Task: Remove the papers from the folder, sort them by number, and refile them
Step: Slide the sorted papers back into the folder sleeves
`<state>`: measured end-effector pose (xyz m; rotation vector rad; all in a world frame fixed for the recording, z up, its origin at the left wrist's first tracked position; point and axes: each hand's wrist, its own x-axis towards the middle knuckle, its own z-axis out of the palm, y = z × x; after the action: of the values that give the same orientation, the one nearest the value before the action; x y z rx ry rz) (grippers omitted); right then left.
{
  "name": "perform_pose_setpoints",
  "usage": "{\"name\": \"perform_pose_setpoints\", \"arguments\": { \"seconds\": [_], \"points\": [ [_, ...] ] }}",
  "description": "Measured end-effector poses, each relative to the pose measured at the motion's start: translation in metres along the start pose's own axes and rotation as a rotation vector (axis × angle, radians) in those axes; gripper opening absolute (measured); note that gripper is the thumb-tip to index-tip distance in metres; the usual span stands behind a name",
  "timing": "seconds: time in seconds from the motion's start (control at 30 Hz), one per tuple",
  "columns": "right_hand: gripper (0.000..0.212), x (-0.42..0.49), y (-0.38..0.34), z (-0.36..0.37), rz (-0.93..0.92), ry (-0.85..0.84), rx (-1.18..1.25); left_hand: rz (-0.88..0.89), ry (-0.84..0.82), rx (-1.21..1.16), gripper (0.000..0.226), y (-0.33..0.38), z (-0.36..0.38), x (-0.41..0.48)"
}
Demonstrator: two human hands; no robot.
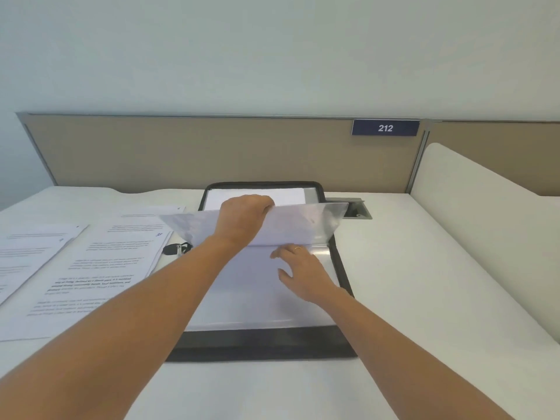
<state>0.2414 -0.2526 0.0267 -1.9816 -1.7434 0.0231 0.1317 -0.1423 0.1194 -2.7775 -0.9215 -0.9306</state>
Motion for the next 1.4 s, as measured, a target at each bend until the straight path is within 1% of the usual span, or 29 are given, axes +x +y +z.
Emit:
{"name": "perform_pose_setpoints", "arguments": {
  "seconds": [0.1, 0.23, 0.27, 0.3, 0.37, 0.43, 0.5, 0.6, 0.63, 0.73, 0.83, 0.93, 1.07, 1.23, 1.33, 1.4],
  "points": [
    [0.046, 0.032, -0.005, 0.005, -0.058, -0.149, -0.231, 0.015, 0.057, 0.0, 0.021, -0.004, 0.004, 0.013],
    [0.055, 0.068, 0.0, 0.008, -0.019, -0.225, -0.365, 0.096, 0.202, -0.003, 0.012, -0.012, 0.009, 0.025],
    [0.056, 0.076, 0.002, 0.008, 0.0, -0.236, -0.378, 0.118, 0.232, 0.019, 0.016, -0.015, 0.01, 0.025],
    [0.057, 0.082, 0.005, 0.007, 0.022, -0.249, -0.383, 0.131, 0.253, 0.046, 0.025, -0.017, 0.012, 0.025],
    [0.059, 0.095, 0.011, 0.007, 0.064, -0.279, -0.385, 0.105, 0.28, 0.067, 0.04, -0.022, 0.015, 0.021],
    [0.061, 0.105, 0.018, 0.008, 0.098, -0.303, -0.385, 0.067, 0.279, 0.07, 0.041, -0.029, 0.02, 0.011],
    [0.063, 0.114, 0.026, 0.009, 0.13, -0.321, -0.385, 0.035, 0.236, 0.044, 0.036, -0.038, 0.03, -0.002],
    [0.062, 0.123, 0.039, 0.012, 0.171, -0.34, -0.379, -0.102, 0.043, -0.137, 0.026, -0.049, 0.045, -0.027],
    [0.061, 0.123, 0.043, 0.014, 0.188, -0.351, -0.373, -0.157, -0.037, -0.174, 0.026, -0.053, 0.05, -0.037],
    [0.057, 0.121, 0.053, 0.024, 0.237, -0.364, -0.355, -0.236, -0.222, -0.145, 0.035, -0.066, 0.068, -0.061],
    [0.054, 0.116, 0.059, 0.033, 0.286, -0.367, -0.322, -0.32, -0.342, -0.14, 0.04, -0.073, 0.078, -0.079],
    [0.05, 0.11, 0.059, 0.04, 0.297, -0.319, -0.306, -0.36, -0.382, -0.174, 0.039, -0.079, 0.084, -0.096],
    [0.047, 0.101, 0.053, 0.045, 0.314, -0.264, -0.257, -0.324, -0.411, -0.18, 0.038, -0.082, 0.088, -0.11],
    [0.044, 0.086, 0.04, 0.051, 0.294, -0.276, -0.234, -0.298, -0.436, -0.174, 0.039, -0.083, 0.08, -0.116],
    [0.046, 0.08, 0.026, 0.052, 0.29, -0.322, -0.206, -0.294, -0.446, -0.149, 0.039, -0.086, 0.072, -0.12],
    [0.046, 0.079, 0.015, 0.053, 0.3, -0.351, -0.145, -0.257, -0.448, -0.108, 0.038, -0.091, 0.065, -0.121]
  ]
}}
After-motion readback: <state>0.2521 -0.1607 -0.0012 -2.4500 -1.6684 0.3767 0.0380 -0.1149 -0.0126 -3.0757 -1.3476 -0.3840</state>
